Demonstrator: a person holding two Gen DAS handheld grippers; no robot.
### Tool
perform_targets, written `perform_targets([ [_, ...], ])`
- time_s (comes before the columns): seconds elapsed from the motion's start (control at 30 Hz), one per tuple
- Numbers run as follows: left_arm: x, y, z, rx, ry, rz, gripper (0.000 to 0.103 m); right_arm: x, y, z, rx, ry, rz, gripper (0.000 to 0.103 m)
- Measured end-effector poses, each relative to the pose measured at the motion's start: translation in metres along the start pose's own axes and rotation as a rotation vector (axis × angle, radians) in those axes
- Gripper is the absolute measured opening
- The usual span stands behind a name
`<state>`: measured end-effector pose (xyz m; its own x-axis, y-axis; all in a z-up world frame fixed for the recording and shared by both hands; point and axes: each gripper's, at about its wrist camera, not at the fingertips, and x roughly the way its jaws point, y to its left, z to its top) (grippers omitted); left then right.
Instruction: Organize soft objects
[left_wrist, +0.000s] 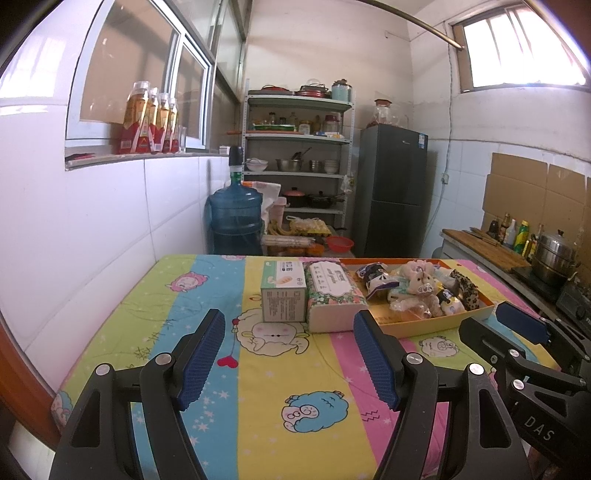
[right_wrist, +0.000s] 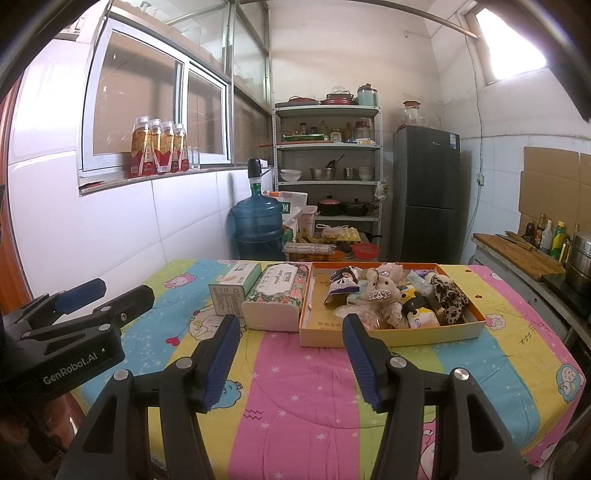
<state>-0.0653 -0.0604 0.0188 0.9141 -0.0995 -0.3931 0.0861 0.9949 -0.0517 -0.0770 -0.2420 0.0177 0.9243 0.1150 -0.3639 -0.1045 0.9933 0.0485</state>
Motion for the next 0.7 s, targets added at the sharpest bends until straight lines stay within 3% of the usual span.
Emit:
perform_targets([
  [0.7, -0.0006, -0.0007, -0.0007, -0.001, -0.001, -0.002, 0.074, -0.0011, 0.0037, -0.0011, -0.002, 0.0, 0.002, 0.057],
])
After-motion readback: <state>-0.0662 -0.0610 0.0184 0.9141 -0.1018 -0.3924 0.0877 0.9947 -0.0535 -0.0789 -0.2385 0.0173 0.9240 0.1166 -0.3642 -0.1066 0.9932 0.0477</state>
